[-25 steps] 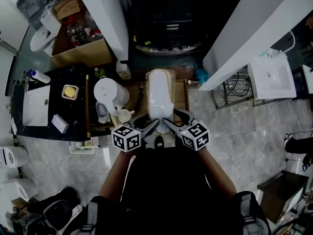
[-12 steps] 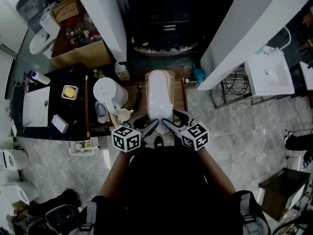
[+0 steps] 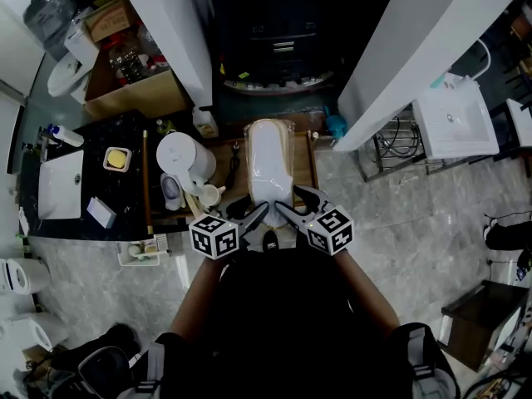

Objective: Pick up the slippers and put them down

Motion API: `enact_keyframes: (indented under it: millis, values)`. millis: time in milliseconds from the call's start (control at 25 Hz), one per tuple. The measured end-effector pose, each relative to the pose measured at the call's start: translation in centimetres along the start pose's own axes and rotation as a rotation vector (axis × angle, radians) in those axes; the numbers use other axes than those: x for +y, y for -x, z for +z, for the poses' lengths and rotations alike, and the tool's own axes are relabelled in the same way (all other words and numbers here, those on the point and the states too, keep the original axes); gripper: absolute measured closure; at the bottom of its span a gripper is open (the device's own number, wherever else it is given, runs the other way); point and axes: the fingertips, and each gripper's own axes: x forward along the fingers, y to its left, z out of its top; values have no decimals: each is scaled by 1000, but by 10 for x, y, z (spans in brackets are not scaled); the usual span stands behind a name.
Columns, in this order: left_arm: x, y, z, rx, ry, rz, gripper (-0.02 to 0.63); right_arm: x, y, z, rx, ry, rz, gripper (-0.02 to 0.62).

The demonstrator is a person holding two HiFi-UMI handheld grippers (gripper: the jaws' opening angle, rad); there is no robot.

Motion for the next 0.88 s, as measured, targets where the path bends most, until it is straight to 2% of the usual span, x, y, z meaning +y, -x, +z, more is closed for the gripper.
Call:
enact_keyframes:
  millis: [480,880]
  values:
    - [4,-2,-4,5,10,1,407,-2,-3,-4,11,0,-1,342]
    - [15,-9,-15,52,31,5,407,-8,-12,-16,38,-23,-4,342]
